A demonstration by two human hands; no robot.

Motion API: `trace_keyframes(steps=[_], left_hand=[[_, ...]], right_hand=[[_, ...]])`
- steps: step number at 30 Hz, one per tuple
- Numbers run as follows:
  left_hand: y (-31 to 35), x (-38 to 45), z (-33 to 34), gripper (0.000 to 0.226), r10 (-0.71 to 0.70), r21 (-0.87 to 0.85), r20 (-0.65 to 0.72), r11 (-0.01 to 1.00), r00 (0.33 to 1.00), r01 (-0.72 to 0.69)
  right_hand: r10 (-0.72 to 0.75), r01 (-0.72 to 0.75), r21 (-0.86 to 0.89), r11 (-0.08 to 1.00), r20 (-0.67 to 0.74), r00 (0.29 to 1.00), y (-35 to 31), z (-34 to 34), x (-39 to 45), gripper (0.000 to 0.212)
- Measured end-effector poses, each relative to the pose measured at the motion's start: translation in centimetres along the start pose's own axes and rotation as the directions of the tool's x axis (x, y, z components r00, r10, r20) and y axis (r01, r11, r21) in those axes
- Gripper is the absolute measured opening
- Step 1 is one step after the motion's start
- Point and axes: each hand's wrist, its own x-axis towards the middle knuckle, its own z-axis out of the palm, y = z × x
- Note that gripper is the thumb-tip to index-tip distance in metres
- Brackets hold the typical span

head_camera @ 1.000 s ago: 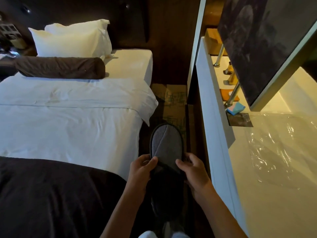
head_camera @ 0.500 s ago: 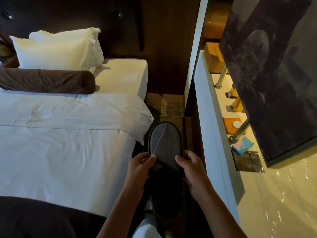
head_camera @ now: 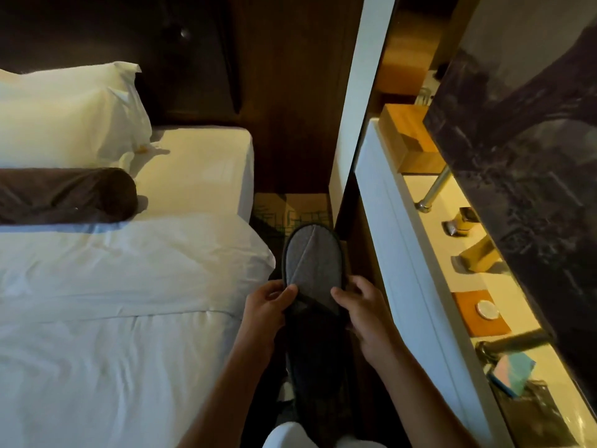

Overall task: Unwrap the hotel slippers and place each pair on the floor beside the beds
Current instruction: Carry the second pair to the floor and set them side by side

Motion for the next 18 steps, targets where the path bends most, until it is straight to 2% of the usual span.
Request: trace_keyframes(steps=[3, 6, 10, 15, 18], left_hand=[[1.7, 3.1, 0.0, 0.013, 0.013, 0.022, 0.026, 1.000, 1.000, -0.014], [2.8, 5.8, 0.2, 0.014, 0.016, 0.031, 0.033, 0.999, 0.999, -0.017], [3.8, 9.3, 1.1, 0.016, 0.003, 0.039, 0.021, 0.999, 1.000, -0.004], [4.8, 13.5, 3.2, 0.022, -0.045, 0.048, -0.008, 0.998, 0.999, 0.046], [5.4, 15.4, 4.7, 0.016, -0.060, 0.067, -0.043, 0.996, 0.997, 0.063]], right_hand=[[0.001, -0.001, 0.004, 1.000, -0.019, 1.000, -1.9, 0.9, 2.7, 0.022], [0.014, -0.013, 0.006, 1.000, -0.038, 0.999, -3.6, 1.7, 4.9, 0.039], [0.043, -0.044, -0.010, 0.999, -0.035, 0.998, -5.2, 1.6, 8.4, 0.050], [0.055, -0.055, 0.005, 0.998, -0.001, 0.999, -6.8, 0.5, 13.1, 0.053], [0.065, -0.064, -0.018, 0.998, 0.024, 0.998, -7.7, -0.3, 15.7, 0.051]])
